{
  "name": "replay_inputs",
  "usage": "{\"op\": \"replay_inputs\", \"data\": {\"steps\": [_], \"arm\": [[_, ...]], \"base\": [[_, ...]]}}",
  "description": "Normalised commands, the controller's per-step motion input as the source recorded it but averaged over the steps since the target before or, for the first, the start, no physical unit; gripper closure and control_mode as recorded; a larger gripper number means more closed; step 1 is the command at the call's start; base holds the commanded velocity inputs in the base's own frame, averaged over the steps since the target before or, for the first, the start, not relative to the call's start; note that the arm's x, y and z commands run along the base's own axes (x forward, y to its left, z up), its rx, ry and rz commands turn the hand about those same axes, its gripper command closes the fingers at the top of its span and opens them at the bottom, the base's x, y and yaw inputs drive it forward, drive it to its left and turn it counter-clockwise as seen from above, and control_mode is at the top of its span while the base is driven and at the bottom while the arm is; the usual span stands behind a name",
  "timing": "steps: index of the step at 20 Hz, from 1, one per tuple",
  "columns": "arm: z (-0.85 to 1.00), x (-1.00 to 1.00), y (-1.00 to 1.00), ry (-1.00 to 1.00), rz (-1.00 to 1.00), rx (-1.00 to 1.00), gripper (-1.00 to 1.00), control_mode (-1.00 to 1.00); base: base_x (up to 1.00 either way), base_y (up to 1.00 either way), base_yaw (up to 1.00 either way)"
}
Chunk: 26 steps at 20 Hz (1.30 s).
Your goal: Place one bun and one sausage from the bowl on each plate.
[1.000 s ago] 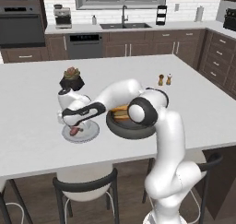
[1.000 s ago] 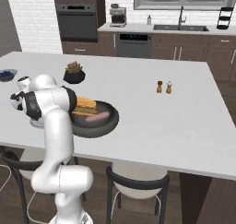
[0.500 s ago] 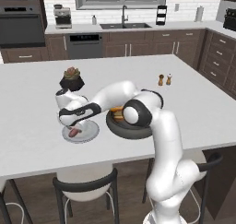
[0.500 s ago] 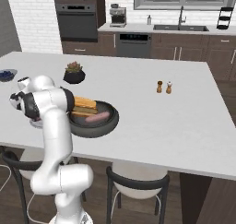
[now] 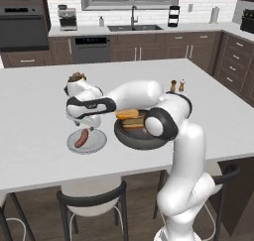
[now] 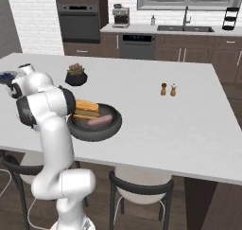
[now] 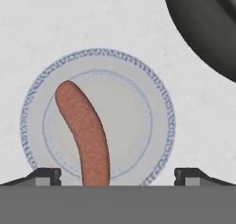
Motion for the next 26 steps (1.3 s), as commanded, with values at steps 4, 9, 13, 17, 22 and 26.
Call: {"op": "replay_inputs", "data": {"steps": [4, 9, 13, 17, 22, 26], "arm": [[0.90, -0.15, -0.82, -0.02, 0.14, 0.00, -1.00, -1.00], [0.58, 0.00, -0.86, 0.00, 0.25, -0.06, -1.00, -1.00], [0.33, 0.00, -0.86, 0.00, 0.37, -0.14, -1.00, -1.00], [0.05, 0.00, -0.75, 0.00, 0.49, -0.21, -1.00, -1.00], [0.03, 0.13, -0.66, -0.01, 0.53, -0.20, -1.00, -1.00], [0.00, 0.49, -0.32, 0.07, 0.49, 0.01, -1.00, -1.00]], "base": [[0.00, 0.00, 0.00], [0.00, 0.00, 0.00], [0.00, 0.00, 0.00], [0.00, 0.00, 0.00], [0.00, 0.00, 0.00], [0.00, 0.00, 0.00]]}}
